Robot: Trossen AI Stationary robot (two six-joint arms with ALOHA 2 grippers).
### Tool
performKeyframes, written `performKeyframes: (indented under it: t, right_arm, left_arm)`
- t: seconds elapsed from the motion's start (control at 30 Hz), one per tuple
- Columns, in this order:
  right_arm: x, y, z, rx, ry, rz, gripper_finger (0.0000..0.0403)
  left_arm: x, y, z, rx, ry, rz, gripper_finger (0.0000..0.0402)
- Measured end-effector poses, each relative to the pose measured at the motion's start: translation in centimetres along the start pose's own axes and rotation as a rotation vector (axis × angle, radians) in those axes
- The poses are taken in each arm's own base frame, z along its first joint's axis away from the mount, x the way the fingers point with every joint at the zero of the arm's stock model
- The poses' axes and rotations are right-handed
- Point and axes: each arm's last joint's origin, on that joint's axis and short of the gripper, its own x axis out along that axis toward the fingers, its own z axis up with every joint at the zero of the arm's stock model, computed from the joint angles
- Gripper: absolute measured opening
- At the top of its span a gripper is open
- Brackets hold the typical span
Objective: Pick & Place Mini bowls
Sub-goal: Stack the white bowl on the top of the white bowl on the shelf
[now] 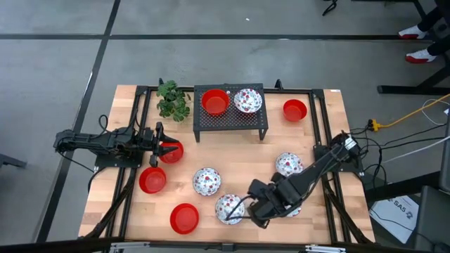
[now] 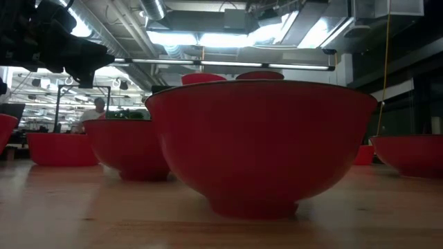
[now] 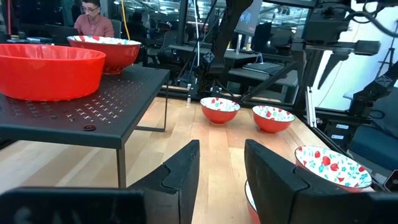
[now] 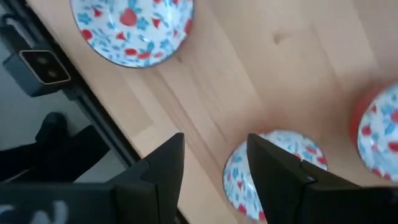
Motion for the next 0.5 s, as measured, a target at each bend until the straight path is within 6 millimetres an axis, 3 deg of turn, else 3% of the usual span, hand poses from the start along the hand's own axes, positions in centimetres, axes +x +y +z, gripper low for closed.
performKeyframes:
  t: [0.27,0.5]
  right_arm:
    - [0.6,1.1,-2.4,0.025,0.023,-0.031,0.0175]
    - [3.5,2.2,-3.4,0.026,0.067,-0.140,0.0175]
  left_arm:
    - [0.0,0.0,0.0,0.000,0.000,0.000,0.0123]
    - [0.0,0.0,0.0,0.000,-0.001,0.000,0.0123]
